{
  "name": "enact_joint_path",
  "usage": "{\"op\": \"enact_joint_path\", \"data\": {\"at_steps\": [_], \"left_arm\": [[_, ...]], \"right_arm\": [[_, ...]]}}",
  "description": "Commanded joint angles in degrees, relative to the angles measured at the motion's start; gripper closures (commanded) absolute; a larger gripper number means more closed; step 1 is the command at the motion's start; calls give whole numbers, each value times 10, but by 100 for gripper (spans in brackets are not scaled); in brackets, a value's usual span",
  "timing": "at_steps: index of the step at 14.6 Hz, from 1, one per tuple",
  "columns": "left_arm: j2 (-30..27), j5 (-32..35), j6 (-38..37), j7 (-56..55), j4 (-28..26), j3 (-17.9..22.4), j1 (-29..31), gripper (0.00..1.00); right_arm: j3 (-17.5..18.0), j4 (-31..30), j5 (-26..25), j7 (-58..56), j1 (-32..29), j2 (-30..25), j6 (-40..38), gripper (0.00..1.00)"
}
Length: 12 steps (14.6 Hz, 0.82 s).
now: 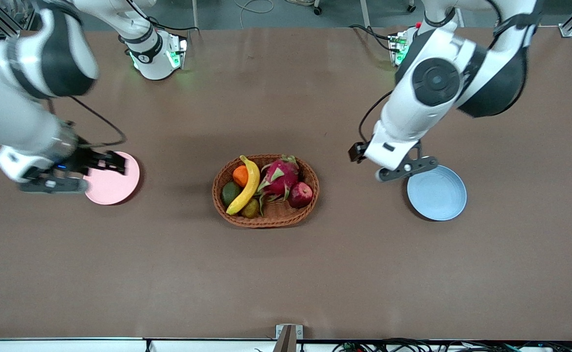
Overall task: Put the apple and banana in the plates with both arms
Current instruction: 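Move the right gripper toward the banana while the left gripper reaches the apple, then grasp the banana with the right gripper while the left gripper grasps the apple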
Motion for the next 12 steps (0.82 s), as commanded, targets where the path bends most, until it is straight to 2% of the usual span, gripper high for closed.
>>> {"op": "enact_joint_path", "data": {"at_steps": [1,4,8,12], "left_arm": [[55,0,50,-87,24,0,-27,0],[103,0,132,-181,25,1,-52,0],[162,2,248,-311,24,1,-82,0],[209,3,294,-397,24,4,-103,0]], "right_arm": [[-3,11,-2,137,63,71,45,0],[-3,42,-2,266,127,140,101,0],[-3,104,-3,387,174,229,102,0],[-3,150,-5,466,194,284,104,3]]}}
